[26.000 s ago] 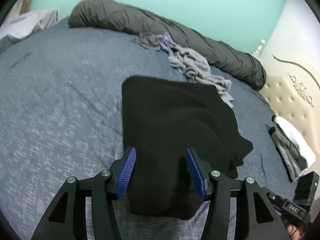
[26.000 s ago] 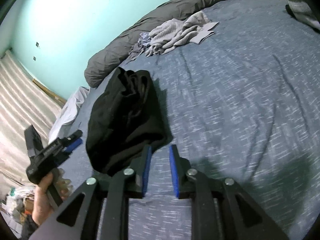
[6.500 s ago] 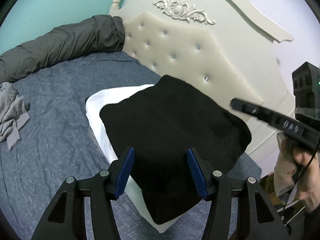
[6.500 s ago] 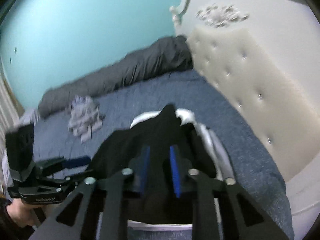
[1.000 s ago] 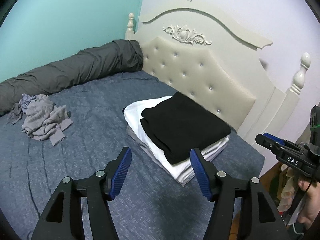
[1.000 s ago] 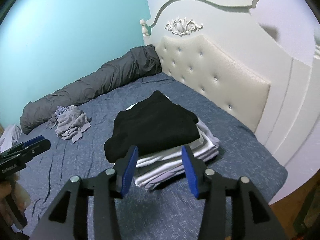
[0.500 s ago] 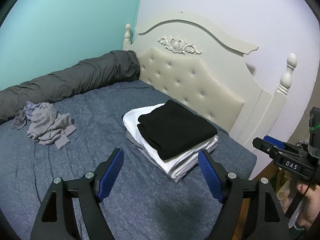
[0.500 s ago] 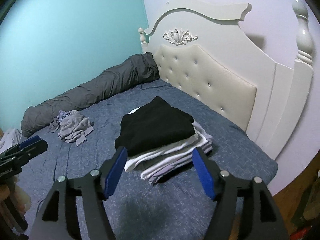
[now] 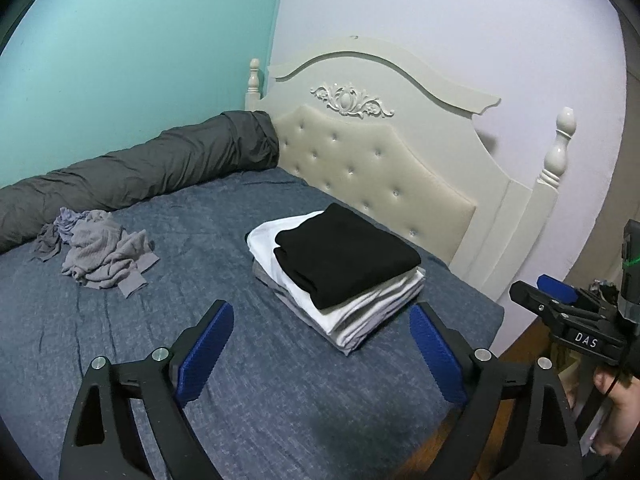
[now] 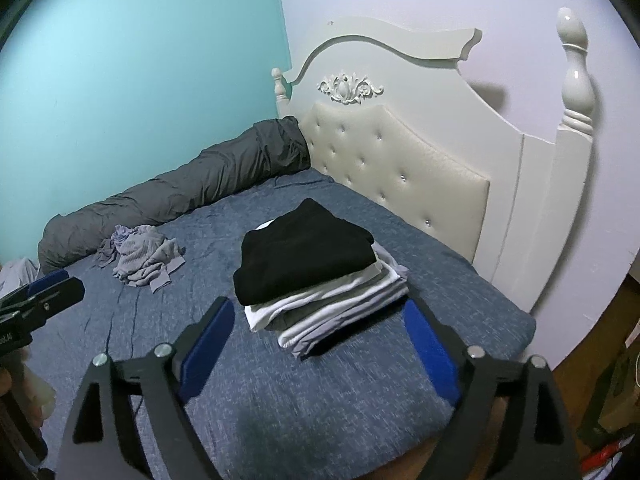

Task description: Fold clothes

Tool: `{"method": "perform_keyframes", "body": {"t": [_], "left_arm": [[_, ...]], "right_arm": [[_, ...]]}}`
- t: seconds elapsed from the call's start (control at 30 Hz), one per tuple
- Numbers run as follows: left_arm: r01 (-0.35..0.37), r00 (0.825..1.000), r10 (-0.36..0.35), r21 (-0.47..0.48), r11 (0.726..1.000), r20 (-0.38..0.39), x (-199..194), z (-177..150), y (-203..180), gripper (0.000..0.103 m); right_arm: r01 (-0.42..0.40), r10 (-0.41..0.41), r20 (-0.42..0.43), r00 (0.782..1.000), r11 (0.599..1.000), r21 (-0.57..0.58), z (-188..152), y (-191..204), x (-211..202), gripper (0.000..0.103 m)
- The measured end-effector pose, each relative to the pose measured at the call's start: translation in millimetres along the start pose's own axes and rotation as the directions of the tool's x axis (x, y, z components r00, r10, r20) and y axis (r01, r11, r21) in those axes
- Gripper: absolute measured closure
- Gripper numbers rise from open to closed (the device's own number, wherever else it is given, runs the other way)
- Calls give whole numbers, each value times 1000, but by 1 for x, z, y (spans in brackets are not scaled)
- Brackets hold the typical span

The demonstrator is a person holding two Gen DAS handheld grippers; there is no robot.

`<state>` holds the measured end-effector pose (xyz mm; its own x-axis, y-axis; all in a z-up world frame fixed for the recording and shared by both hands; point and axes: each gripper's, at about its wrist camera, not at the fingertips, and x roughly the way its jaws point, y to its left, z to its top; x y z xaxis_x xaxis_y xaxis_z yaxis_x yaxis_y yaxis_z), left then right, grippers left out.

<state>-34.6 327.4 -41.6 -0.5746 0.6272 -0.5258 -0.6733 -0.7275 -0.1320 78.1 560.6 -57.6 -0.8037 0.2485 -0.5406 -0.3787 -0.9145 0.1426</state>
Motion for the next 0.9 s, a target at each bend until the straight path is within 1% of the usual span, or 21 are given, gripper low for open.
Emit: {"method": "perform_keyframes", "body": {"t": [0.07, 0.1, 0.47, 0.77, 0.9], "left_arm": [[0, 1000, 0, 5, 1000, 5, -5, -2, -3, 7], [0, 1000, 0, 7, 1000, 7, -8, -3, -4, 6], [0, 999, 0, 14, 1000, 38, -36, -14, -10, 1], [6, 999, -7, 19, 1000, 40, -52, -23, -15, 0], [-13, 999, 12, 12, 1000, 47, -59, -29, -14, 0]], "right_arm": [[2, -2, 1, 1000, 1000, 6, -3, 1, -5, 5], [3, -3, 1, 1000, 1000, 9, -5, 1, -8, 5], [24, -25, 26, 999, 1000, 14, -18, 8, -40, 1], [22, -23, 36, 999, 999, 27, -27, 15, -64, 1], [23, -24, 37, 999, 999, 34, -32, 17, -72, 1]]}}
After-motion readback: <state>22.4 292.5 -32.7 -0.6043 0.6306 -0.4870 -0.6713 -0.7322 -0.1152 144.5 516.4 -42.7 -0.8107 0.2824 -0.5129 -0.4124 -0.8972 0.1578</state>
